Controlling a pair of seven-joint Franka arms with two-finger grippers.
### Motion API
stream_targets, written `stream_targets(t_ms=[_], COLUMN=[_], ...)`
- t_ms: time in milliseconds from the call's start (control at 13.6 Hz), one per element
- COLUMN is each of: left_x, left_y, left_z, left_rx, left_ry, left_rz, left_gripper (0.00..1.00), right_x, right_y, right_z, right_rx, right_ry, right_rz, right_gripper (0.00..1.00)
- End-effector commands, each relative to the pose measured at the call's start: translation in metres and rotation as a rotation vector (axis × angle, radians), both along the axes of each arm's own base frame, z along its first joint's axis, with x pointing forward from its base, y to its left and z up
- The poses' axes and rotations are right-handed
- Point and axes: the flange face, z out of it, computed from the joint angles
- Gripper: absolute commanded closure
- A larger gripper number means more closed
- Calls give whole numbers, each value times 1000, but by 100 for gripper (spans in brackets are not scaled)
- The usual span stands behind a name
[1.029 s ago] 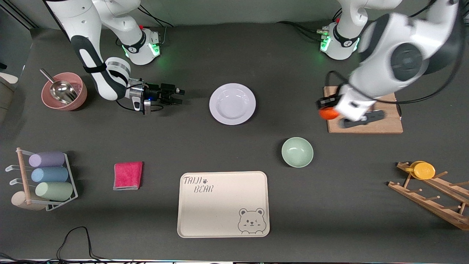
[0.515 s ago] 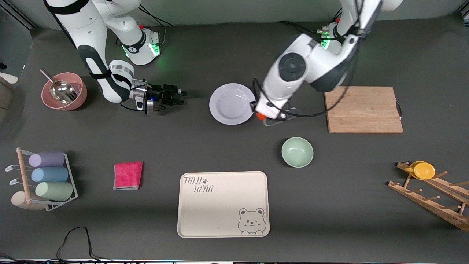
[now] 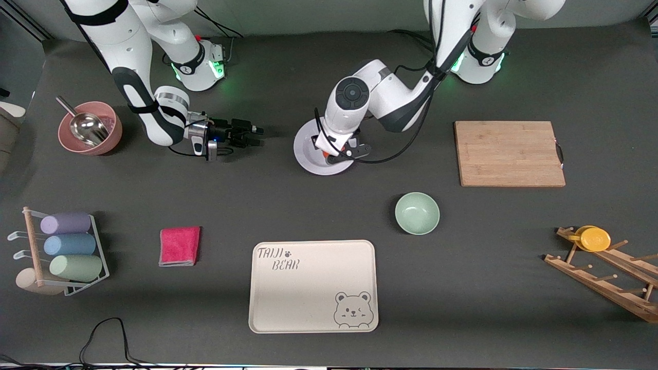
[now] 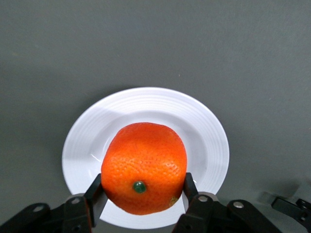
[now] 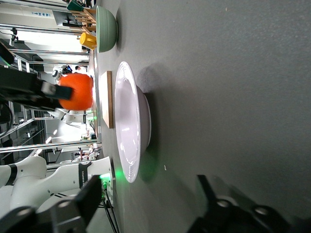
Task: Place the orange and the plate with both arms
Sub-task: 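Lower the orange onto the plate and open the left gripper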
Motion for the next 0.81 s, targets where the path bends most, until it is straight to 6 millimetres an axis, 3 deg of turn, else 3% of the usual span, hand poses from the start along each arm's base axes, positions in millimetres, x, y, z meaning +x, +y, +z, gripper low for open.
stream_targets(t_ms=[0, 294, 662, 735], left_x=[-26, -68, -72, -71], left_y=[-4, -26, -29, -29], left_z=[-17, -41, -63, -63], left_rx=[13, 14, 27, 32], left_ry=[-19, -13, -38, -43], left_rz=[5, 12, 6, 17], left_gripper=[100, 100, 100, 78], right_x=[1, 1, -3, -3], right_y=[4, 4, 3, 4], right_z=[-5, -5, -18, -18], right_rx=[4, 4, 0, 10], right_ry=[-21, -21, -35, -34], right_rz=[-5, -7, 12, 12], right_gripper=[46, 55, 55, 55])
